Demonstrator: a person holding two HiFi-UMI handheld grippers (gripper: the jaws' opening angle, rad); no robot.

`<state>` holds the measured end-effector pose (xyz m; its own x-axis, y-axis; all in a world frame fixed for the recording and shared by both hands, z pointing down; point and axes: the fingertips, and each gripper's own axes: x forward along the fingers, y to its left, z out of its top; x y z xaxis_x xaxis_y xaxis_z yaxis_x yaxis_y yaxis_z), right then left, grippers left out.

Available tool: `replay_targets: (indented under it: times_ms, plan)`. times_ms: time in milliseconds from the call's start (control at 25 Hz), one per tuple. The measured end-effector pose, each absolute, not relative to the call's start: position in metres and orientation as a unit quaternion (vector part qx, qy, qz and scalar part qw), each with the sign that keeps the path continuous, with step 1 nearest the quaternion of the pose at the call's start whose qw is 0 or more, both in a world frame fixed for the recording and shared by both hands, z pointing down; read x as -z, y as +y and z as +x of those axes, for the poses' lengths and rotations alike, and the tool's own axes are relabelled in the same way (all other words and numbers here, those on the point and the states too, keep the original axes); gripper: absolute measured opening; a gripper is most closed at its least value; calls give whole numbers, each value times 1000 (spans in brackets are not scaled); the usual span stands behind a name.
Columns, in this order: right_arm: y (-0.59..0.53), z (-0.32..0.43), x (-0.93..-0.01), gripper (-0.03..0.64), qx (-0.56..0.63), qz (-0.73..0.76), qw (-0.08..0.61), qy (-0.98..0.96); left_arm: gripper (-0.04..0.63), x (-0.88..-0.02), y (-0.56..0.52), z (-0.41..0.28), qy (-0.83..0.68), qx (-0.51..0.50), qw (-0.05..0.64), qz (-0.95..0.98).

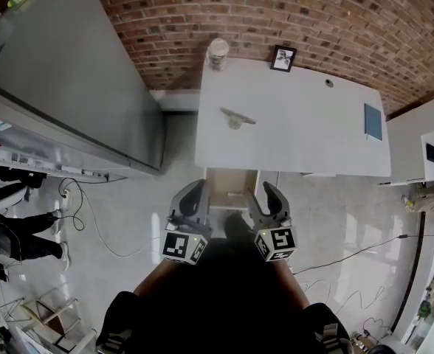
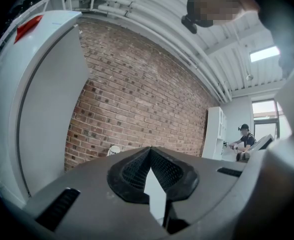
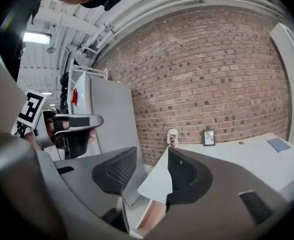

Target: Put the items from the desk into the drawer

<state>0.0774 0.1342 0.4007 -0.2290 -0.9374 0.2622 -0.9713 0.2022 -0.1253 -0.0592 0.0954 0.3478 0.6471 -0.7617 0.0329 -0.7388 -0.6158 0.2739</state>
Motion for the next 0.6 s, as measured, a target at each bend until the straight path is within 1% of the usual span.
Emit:
replay_targets:
  times_ms: [320,600]
  plan:
    - [104,99,-420,172,-143,595,97,-785,2,-351,80,-44,-439,35,134,888]
    - [54,119,-436,172,-145,564,116,-805,2,-352,60,-20,-472,28,140,870]
